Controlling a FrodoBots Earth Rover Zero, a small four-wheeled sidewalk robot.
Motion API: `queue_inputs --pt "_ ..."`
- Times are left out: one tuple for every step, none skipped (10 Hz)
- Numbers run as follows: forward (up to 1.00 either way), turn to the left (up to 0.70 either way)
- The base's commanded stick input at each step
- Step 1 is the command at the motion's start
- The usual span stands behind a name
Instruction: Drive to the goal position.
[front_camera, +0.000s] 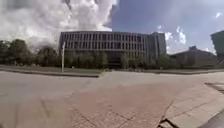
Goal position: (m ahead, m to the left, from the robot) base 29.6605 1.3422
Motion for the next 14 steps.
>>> queue_inputs --pt "1.0 -0.4" --pt "1.0 -0.4" --pt "1.0 -0.4" --pt "1.0 -0.4" --pt "1.0 -0.38" --pt "1.0 -0.17" --pt "1.0 0.0" --pt "1.0 0.0" --pt "1.0 0.0" --pt "1.0 0.0" --pt "1.0 0.0" --pt "1.0 0.0" --pt "1.0 0.0" --pt "1.0 0.0"
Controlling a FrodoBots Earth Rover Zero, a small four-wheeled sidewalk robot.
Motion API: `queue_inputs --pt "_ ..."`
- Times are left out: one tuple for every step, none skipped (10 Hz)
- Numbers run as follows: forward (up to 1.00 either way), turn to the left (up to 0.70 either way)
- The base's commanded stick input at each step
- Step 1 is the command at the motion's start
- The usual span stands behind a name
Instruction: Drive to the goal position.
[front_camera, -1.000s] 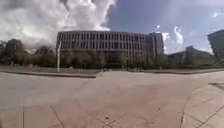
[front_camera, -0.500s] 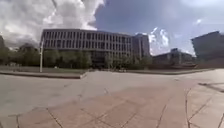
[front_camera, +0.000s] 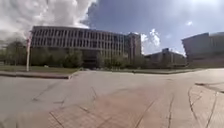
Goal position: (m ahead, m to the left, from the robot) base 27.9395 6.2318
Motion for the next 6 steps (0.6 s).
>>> queue_inputs --pt "1.0 0.0" --pt "1.0 0.0" --pt "1.0 0.0" --pt "1.0 0.0" --pt "1.0 0.0" --pt "1.0 0.0"
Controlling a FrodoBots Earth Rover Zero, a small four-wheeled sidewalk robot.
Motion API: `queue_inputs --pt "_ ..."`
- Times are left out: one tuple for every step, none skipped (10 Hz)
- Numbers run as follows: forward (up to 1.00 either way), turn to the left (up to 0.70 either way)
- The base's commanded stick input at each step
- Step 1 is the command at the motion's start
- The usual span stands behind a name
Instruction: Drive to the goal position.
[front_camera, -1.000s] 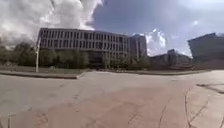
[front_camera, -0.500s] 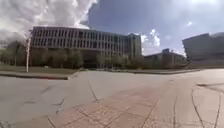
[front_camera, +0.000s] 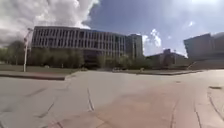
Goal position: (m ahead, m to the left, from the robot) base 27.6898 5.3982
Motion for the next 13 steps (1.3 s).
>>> queue_inputs --pt "1.0 0.0" --pt "1.0 0.0" --pt "1.0 0.0" --pt "1.0 0.0" --pt "1.0 0.0" --pt "1.0 0.0" --pt "1.0 0.0" --pt "1.0 0.0" --pt "1.0 0.0" --pt "1.0 0.0" --pt "1.0 0.0" --pt "1.0 0.0" --pt "1.0 0.0"
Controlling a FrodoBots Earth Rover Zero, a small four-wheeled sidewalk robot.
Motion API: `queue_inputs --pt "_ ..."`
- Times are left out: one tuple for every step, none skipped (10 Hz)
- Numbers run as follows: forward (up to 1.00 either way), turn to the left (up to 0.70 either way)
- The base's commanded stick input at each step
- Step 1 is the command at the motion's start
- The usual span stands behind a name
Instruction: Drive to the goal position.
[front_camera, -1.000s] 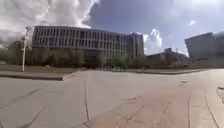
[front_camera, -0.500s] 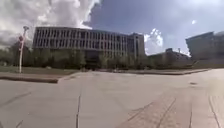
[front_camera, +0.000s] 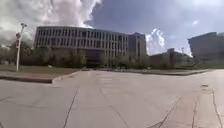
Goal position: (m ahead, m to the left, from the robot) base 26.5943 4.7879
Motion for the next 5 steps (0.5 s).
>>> queue_inputs --pt "1.0 0.0" --pt "1.0 0.0" --pt "1.0 0.0" --pt "1.0 0.0" --pt "1.0 0.0"
